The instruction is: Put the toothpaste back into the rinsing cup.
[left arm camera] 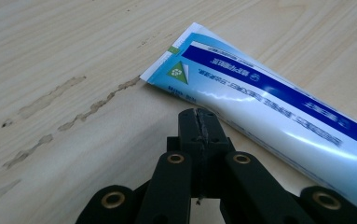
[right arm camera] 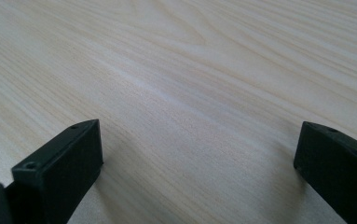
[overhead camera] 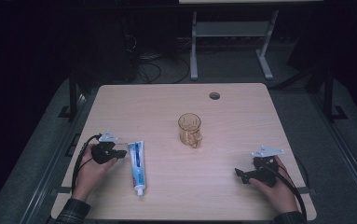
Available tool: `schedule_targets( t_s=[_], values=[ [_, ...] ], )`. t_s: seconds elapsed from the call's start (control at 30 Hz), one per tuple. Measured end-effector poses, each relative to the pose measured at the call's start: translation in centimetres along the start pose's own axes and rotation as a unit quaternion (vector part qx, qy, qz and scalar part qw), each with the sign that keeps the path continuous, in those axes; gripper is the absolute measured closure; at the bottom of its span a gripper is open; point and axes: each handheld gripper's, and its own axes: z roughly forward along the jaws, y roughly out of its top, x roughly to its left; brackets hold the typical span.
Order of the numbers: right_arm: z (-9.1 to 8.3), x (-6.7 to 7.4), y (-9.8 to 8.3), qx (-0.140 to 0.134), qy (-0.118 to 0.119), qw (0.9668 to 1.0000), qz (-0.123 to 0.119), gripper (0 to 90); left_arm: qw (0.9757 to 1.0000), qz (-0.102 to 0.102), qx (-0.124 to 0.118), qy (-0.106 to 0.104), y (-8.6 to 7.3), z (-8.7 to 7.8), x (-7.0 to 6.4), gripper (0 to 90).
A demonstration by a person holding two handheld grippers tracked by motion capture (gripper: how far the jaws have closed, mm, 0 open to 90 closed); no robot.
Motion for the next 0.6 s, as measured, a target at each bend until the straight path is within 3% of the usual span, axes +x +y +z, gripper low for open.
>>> schedule_targets(
  t_s=[0.3, 0.6],
  values=[
    [0.0, 0.0, 0.0, 0.0, 0.0, 1.0, 0.0, 0.5, 1.0, -0.001, -0.004, -0.005, 1.1, 1.2, -0.1, 90.0],
    [0.0, 0.0, 0.0, 0.0, 0.0, 1.0, 0.0, 0.5, 0.9996, 0.02, 0.001, -0.019, 2.8, 2.7, -1.4, 90.0]
  ],
)
